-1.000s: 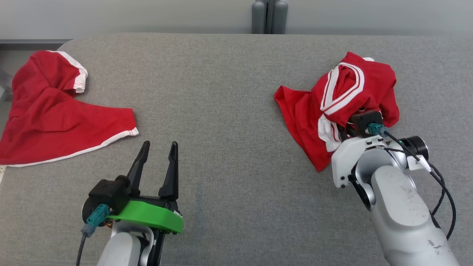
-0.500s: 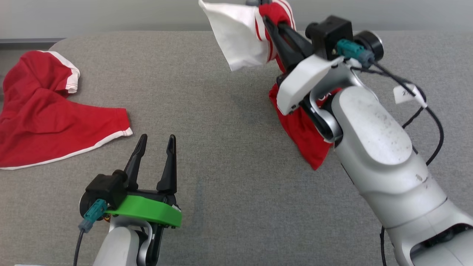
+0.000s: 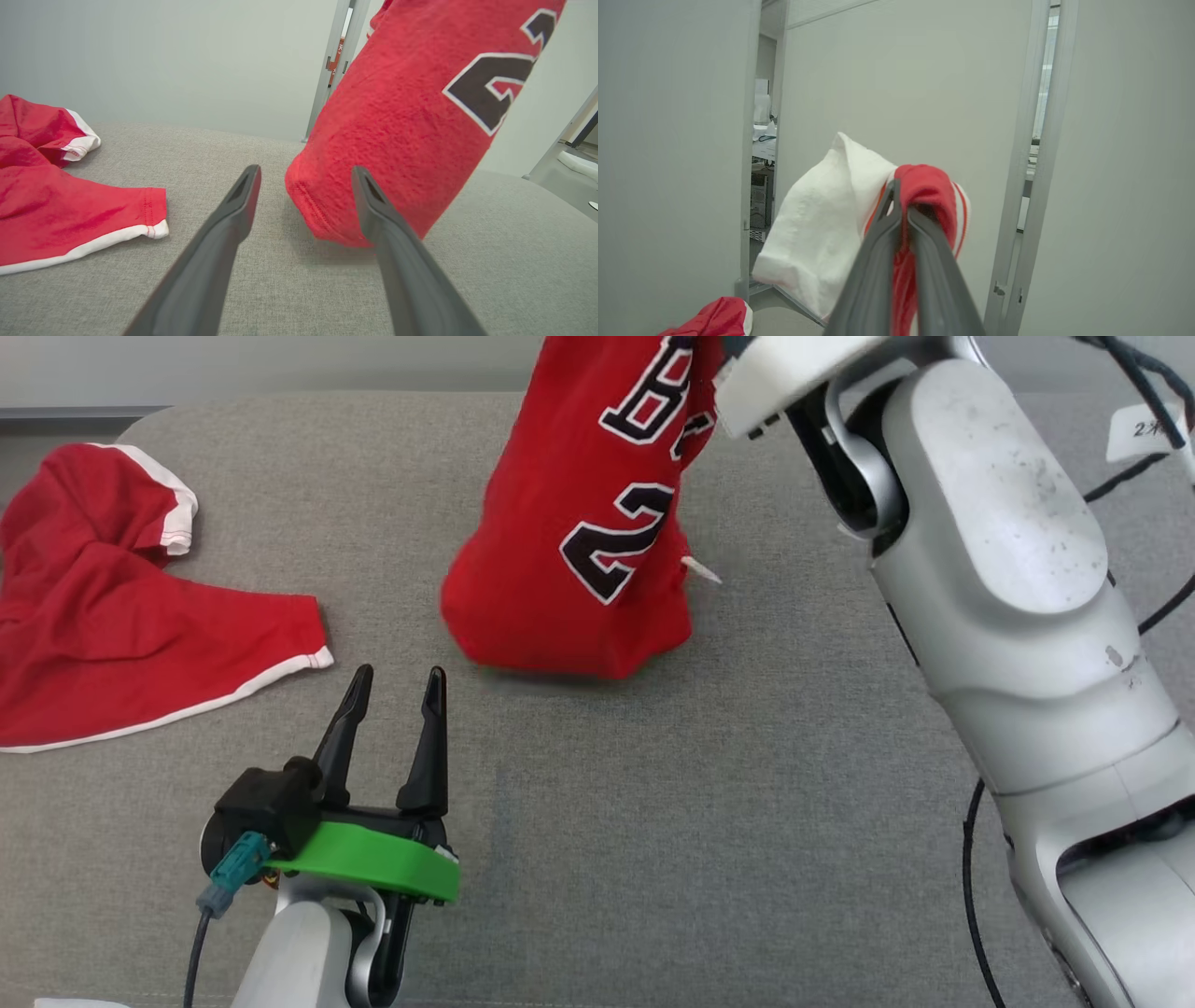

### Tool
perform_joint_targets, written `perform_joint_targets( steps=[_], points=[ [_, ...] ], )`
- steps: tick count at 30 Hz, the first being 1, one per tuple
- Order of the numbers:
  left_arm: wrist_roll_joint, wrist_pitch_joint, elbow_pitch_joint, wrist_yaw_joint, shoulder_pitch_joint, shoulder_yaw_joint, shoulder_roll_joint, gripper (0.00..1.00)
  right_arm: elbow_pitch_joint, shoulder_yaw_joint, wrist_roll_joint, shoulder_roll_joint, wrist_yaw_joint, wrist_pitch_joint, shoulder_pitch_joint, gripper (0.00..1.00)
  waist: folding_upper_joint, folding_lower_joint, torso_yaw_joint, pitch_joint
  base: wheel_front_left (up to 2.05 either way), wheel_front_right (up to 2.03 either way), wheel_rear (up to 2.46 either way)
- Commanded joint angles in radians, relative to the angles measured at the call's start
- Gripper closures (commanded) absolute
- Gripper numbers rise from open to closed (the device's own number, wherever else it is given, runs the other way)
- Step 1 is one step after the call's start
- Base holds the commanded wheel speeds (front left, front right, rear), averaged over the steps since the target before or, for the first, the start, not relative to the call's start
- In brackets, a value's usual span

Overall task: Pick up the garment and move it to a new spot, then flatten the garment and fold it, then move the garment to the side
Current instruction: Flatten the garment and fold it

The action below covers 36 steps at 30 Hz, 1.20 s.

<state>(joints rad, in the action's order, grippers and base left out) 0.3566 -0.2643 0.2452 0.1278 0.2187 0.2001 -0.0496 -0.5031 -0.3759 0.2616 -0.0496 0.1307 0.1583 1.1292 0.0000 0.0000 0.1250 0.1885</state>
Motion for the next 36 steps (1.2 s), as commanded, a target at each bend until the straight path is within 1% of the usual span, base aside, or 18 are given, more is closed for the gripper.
perform_joint_targets(
  steps=[1,3,9,12,15,18,22,24,27,32,34,36],
  points=[
    [-0.006,0.000,-0.002,0.004,0.012,-0.002,-0.001,0.00,-0.029,0.018,-0.023,-0.017,0.000,-0.009,-0.051,1.00,0.0000,0.0000,-0.006,0.004,0.00,0.00,0.00],
    [-0.008,0.000,-0.002,0.004,0.012,-0.001,-0.002,0.00,-0.068,0.052,-0.048,-0.041,0.000,-0.023,-0.108,1.00,0.0000,0.0000,-0.011,0.008,0.00,0.00,0.00],
    [-0.013,0.000,0.001,0.004,0.014,-0.003,-0.002,0.00,-0.142,0.153,-0.061,-0.106,0.000,-0.069,-0.324,1.00,0.0000,0.0000,-0.026,0.010,0.00,0.00,0.00],
    [-0.021,0.000,0.004,0.004,0.013,-0.006,-0.002,0.00,-0.164,0.157,-0.071,-0.138,0.000,-0.103,-0.414,1.00,0.0000,0.0000,-0.036,0.008,0.00,0.00,0.00],
    [-0.025,0.000,0.005,0.004,0.014,-0.009,-0.004,0.00,-0.172,0.132,-0.083,-0.174,0.000,-0.134,-0.489,1.00,0.0000,0.0000,-0.047,0.006,0.00,0.00,0.00],
    [-0.024,0.000,0.006,0.004,0.013,-0.005,-0.007,0.00,-0.167,0.108,-0.059,-0.203,0.000,-0.165,-0.536,1.00,0.0000,0.0000,-0.055,0.002,0.00,0.00,0.00],
    [-0.025,0.000,0.011,0.004,0.006,-0.001,-0.007,0.00,-0.167,0.138,-0.029,-0.228,0.000,-0.225,-0.585,1.00,0.0000,0.0000,-0.064,-0.011,0.00,0.00,0.00],
    [-0.024,0.000,0.014,0.004,0.000,0.004,-0.006,0.00,-0.165,0.177,-0.025,-0.227,0.000,-0.256,-0.610,0.00,0.0000,0.0000,-0.066,-0.019,0.00,0.00,0.00],
    [-0.023,0.000,0.017,0.004,-0.008,0.008,-0.006,0.00,-0.135,0.249,-0.050,-0.222,0.000,-0.269,-0.643,0.00,0.0000,0.0000,-0.070,-0.030,0.00,0.00,0.00],
    [-0.018,0.000,0.021,0.004,-0.018,0.009,-0.010,0.00,-0.030,0.378,-0.144,-0.196,0.000,-0.276,-0.710,0.00,0.0000,0.0000,-0.073,-0.045,0.00,0.00,0.00],
    [-0.017,0.000,0.022,0.004,-0.019,0.008,-0.010,0.00,0.034,0.405,-0.176,-0.178,0.000,-0.282,-0.731,0.00,0.0000,0.0000,-0.071,-0.048,0.00,0.00,0.00],
    [-0.016,0.000,0.022,0.004,-0.019,0.007,-0.009,0.00,0.101,0.394,-0.185,-0.158,0.000,-0.295,-0.758,0.00,0.0000,0.0000,-0.067,-0.050,0.00,0.00,0.00]
  ],
)
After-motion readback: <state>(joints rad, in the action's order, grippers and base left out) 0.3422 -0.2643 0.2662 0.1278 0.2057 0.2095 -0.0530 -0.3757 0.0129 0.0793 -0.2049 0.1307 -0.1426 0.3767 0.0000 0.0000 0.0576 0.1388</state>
